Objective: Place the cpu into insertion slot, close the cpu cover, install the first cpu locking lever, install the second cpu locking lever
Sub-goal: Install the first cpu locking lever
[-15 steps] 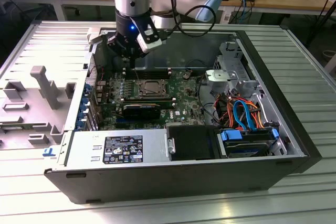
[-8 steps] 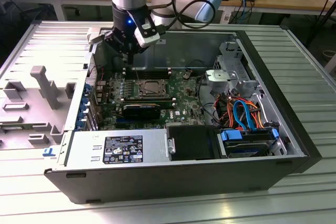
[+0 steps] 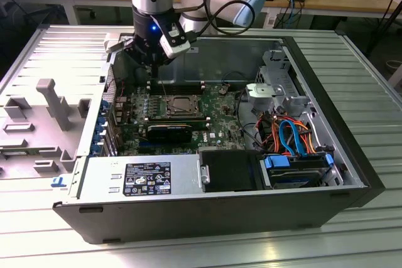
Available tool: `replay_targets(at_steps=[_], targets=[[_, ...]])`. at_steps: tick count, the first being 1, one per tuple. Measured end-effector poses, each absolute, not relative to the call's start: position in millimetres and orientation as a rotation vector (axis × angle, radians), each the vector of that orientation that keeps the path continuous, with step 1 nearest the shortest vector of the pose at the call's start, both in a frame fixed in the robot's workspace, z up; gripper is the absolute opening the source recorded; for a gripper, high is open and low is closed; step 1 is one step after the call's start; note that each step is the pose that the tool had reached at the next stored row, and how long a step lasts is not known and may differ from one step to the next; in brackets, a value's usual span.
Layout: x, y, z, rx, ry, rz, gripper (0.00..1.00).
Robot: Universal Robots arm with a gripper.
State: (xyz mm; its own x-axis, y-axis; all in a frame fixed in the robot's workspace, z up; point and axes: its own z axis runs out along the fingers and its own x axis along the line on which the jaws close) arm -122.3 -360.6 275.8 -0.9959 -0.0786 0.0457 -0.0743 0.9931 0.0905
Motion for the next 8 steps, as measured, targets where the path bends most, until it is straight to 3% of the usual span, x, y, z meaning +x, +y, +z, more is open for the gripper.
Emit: replay_targets(at_steps=[8], targets=[[-119.5, -358.7, 270.8, 0.12, -3.087, -0.138, 0.11]])
